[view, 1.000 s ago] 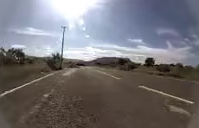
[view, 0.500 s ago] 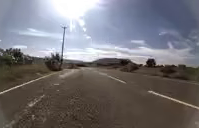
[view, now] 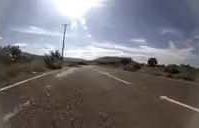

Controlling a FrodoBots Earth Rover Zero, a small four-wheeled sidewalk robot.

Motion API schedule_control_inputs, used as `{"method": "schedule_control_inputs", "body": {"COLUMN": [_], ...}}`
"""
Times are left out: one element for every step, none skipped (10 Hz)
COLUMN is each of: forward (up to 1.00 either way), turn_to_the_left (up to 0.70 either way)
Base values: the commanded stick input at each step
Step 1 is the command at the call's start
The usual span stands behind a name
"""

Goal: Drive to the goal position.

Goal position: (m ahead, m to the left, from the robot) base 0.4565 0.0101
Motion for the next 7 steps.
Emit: {"method": "schedule_control_inputs", "body": {"forward": [1.0, 0.23, 0.05, 0.0, 0.0, 0.0, 0.0], "turn_to_the_left": [0.0, 0.0, 0.0, 0.0, 0.0, 0.0, 0.0]}}
